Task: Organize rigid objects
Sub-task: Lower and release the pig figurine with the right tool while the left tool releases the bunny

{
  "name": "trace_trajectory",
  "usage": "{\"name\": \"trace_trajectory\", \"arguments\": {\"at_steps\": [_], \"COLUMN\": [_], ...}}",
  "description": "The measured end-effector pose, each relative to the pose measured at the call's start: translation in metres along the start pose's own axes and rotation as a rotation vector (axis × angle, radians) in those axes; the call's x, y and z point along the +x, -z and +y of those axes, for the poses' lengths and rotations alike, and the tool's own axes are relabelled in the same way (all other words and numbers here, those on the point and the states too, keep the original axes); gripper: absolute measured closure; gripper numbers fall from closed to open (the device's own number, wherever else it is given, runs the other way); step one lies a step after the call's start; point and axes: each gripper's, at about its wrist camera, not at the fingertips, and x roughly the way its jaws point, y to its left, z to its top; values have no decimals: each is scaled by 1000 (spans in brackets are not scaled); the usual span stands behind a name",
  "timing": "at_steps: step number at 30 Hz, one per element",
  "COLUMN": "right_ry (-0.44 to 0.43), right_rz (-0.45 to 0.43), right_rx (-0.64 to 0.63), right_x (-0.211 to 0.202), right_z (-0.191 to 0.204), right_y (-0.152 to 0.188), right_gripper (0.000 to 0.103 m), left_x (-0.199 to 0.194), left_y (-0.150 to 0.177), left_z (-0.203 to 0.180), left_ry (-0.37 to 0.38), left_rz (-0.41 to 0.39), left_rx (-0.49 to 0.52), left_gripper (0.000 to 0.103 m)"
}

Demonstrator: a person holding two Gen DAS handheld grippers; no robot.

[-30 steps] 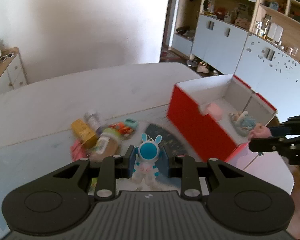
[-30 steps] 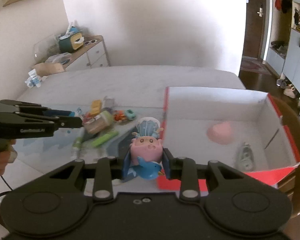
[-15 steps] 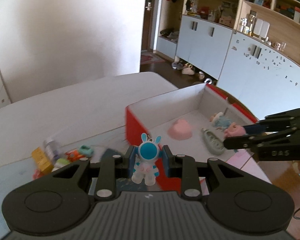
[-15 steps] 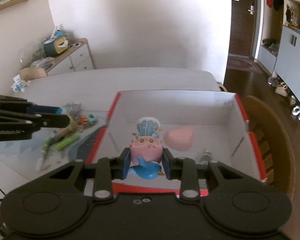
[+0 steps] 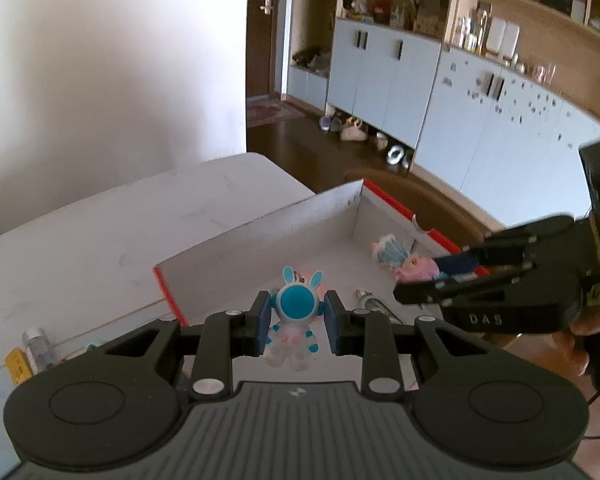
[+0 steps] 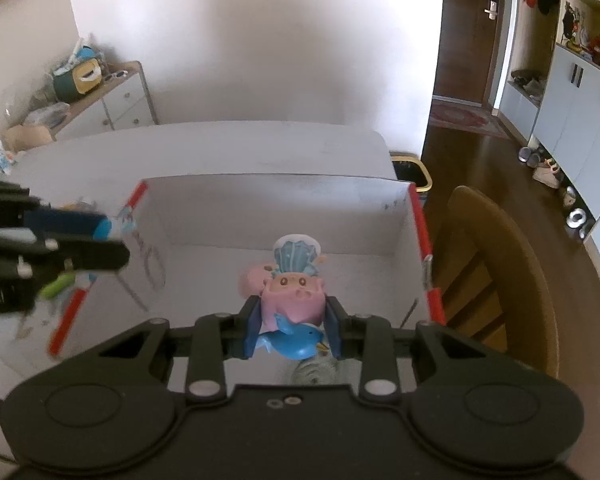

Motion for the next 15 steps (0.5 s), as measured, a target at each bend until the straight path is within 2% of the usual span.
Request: {"name": "trace_trajectory", "arguments": {"at_steps": [9,15], "right_ry": [21,31], "right_rz": [66,112], "right_rx": [-11,-67], "right_x": [41,64], "right_z": [-20,-20], "right_y": [-17,-23], "right_gripper": [71,71], "left_x": [59,94], "left_y": [0,3], "left_z": [-23,-36], "left_ry": [-1,-15], "left_rz": [102,178], "left_rx": [28,52], "left_gripper": [76,76]}}
